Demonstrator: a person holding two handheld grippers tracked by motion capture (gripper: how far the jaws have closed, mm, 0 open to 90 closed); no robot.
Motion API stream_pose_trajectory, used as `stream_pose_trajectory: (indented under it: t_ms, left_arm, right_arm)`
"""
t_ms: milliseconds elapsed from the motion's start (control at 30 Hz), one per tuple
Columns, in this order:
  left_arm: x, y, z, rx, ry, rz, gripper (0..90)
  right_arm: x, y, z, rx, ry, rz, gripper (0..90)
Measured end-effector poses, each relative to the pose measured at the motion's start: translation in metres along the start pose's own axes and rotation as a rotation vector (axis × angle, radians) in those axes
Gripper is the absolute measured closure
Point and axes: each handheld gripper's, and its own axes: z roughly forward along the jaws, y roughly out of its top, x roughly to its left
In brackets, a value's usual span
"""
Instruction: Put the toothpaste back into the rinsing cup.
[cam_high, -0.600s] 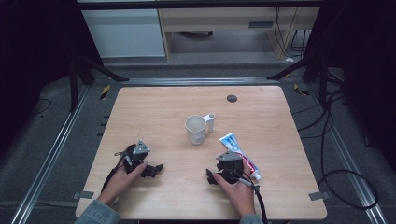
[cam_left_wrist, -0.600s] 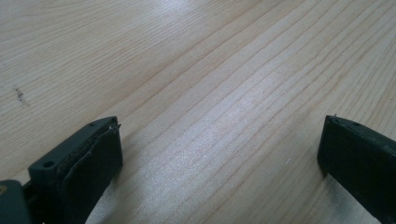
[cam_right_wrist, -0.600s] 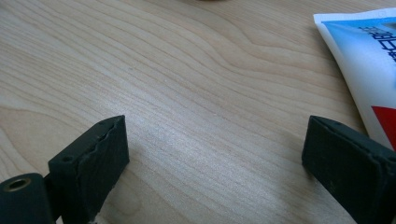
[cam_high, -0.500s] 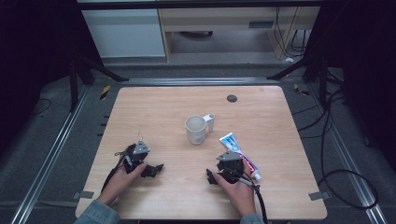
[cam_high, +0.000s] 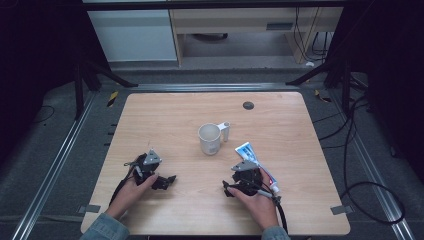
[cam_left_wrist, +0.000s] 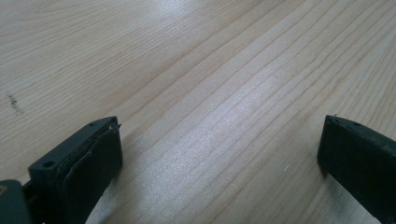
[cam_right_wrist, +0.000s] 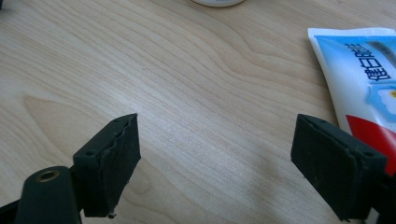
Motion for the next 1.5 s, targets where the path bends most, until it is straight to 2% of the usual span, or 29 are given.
stream_pose_trajectory:
  t_ms: [200,433,633,700,767,800,833,1167,1200,1233,1400,1500]
  left_arm:
    - [0.000,0.000,0.000,0.000,0.000,0.000,0.0]
    - [0.000,0.000,0.000,0.000,0.000,0.000,0.0]
    - [0.000,0.000,0.000,0.000,0.000,0.000,0.0]
    - [0.000,0.000,0.000,0.000,0.000,0.000,0.0]
    - [0.000,0.000,0.000,0.000,0.000,0.000,0.0]
    - [0.000,0.000,0.000,0.000,0.000,0.000,0.0]
    - [0.000,0.000,0.000,0.000,0.000,0.000,0.0]
    - [0.000,0.002,0.002,-0.002,-0.005,0.003,0.0]
    - [0.000,0.002,0.002,-0.004,-0.006,0.001,0.0]
    - [0.000,0.002,0.002,-0.004,-0.006,0.001,0.0]
    - [0.000,0.002,0.003,-0.003,-0.007,0.005,0.0]
    - [0.000,0.002,0.003,-0.003,-0.007,0.006,0.0]
  right_arm:
    - [0.001,0.008,-0.012,0.027,-0.005,-0.045,20.3]
    - [-0.002,0.019,-0.028,0.051,-0.015,-0.068,24.1]
    - [-0.008,0.032,-0.042,0.106,-0.023,-0.112,27.7]
    - [-0.016,0.037,-0.047,0.141,-0.027,-0.118,30.0]
    - [-0.020,0.039,-0.049,0.149,-0.034,-0.119,30.7]
    - [-0.028,0.043,-0.052,0.171,-0.036,-0.109,31.7]
    - [-0.028,0.043,-0.052,0.171,-0.036,-0.109,31.7]
    - [-0.069,0.067,-0.061,0.277,-0.083,-0.056,37.6]
    - [-0.075,0.071,-0.059,0.299,-0.089,-0.055,40.1]
    - [-0.075,0.071,-0.059,0.299,-0.089,-0.055,40.1]
    - [-0.085,0.081,-0.045,0.381,-0.097,-0.050,42.6]
    - [-0.087,0.083,-0.039,0.398,-0.091,-0.058,43.6]
